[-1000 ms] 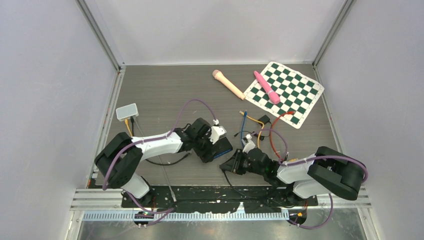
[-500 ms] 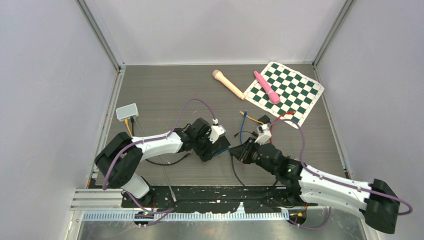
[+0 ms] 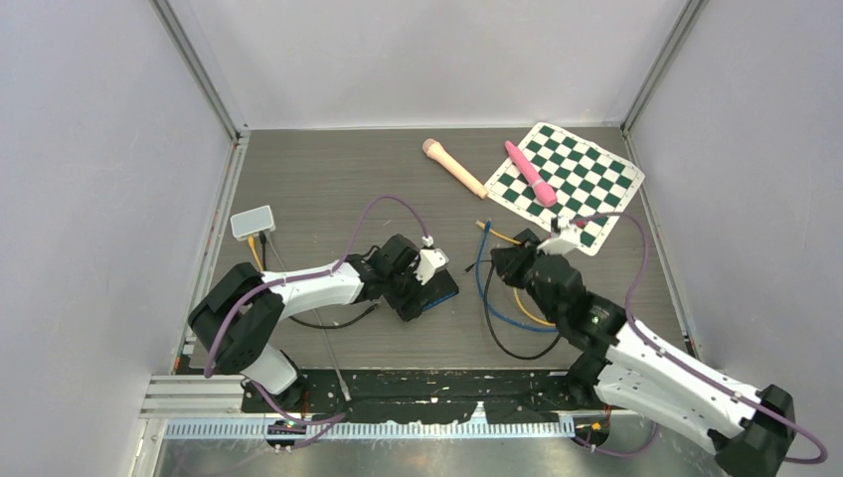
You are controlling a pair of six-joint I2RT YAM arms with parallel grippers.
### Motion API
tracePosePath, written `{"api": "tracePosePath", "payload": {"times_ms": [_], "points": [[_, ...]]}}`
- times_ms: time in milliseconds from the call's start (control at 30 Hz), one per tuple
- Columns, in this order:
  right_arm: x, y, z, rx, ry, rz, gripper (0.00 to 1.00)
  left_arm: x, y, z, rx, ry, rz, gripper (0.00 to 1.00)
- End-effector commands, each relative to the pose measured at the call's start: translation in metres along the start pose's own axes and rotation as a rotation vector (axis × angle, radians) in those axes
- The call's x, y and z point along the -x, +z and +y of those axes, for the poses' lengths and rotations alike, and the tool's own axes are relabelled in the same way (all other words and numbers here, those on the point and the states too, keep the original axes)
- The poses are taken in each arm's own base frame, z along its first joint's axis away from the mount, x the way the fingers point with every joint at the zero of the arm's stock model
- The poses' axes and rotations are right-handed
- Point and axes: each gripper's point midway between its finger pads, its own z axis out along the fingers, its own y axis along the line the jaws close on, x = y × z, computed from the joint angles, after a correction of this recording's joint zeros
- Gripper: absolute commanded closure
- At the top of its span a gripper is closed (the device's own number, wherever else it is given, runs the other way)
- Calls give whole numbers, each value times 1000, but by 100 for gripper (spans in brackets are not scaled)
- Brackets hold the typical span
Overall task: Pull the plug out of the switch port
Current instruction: Place the connector at the center of the board.
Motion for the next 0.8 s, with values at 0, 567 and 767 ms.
{"api": "tracePosePath", "payload": {"times_ms": [0,567,767], "points": [[31,35,-4,-14,-14,-12,95,17,-4,2,1,14,-55,51],[49,148,-77,-182,45,100,57,32,-13,-13,-116,92,12,51],[47,131,-73,-144,21,181,46,29,-21,-24,-174,92,57,52]]}}
